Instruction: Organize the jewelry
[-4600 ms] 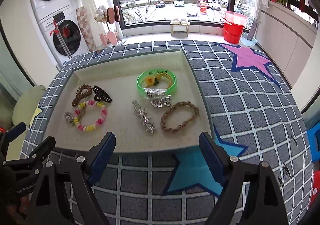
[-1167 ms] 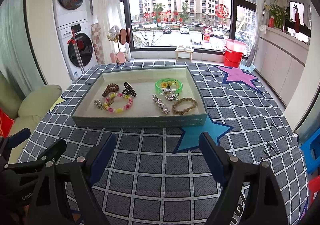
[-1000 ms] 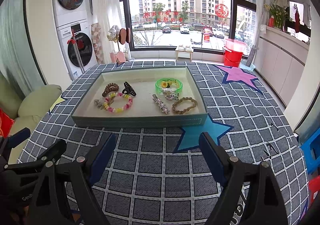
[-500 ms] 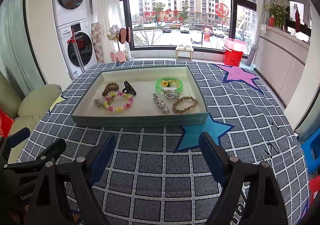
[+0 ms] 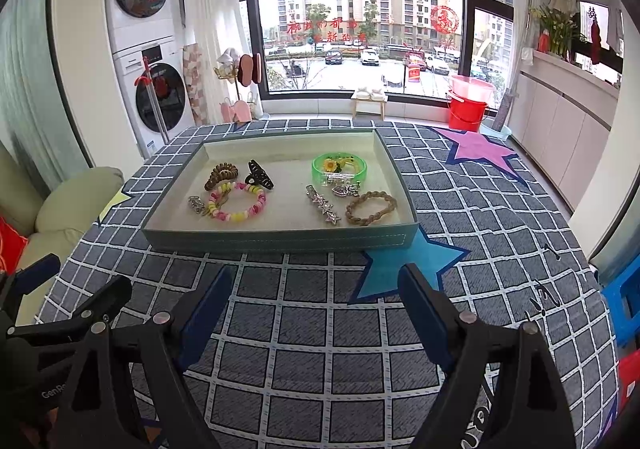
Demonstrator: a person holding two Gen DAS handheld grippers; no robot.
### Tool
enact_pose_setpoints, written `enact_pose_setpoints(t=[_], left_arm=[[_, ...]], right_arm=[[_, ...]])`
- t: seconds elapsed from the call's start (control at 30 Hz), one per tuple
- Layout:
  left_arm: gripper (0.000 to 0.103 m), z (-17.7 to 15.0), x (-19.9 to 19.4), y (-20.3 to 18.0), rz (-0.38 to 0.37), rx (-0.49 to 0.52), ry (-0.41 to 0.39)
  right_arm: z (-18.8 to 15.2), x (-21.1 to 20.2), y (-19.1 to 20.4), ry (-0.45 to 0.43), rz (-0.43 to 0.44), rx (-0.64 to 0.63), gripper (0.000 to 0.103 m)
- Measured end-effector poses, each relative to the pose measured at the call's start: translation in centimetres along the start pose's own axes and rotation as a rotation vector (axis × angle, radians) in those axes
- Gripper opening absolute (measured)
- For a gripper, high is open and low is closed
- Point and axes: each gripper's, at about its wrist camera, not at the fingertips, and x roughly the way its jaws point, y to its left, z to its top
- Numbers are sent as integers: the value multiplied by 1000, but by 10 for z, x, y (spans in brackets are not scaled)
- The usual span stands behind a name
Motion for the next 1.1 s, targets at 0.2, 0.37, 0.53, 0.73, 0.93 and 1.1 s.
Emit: enact_pose_setpoints(t=[0.2,0.37,0.53,0.73,0.93,1.1], left_arm=[[103,-1,1,0,2,1,1],[103,-1,1,0,1,1,1],[103,-1,2,0,1,1,1],[103,-1,2,0,-1,2,0],[103,-2,2,0,1,3,1],[103,-2,2,0,-1,4,1]], right_arm=[[0,0,0,0,1,0,87],[0,0,0,0,1,0,87],[0,0,0,0,0,-1,87],[1,0,0,1,0,-1,87],[0,0,0,1,1,0,87],[0,0,0,1,0,-1,87]])
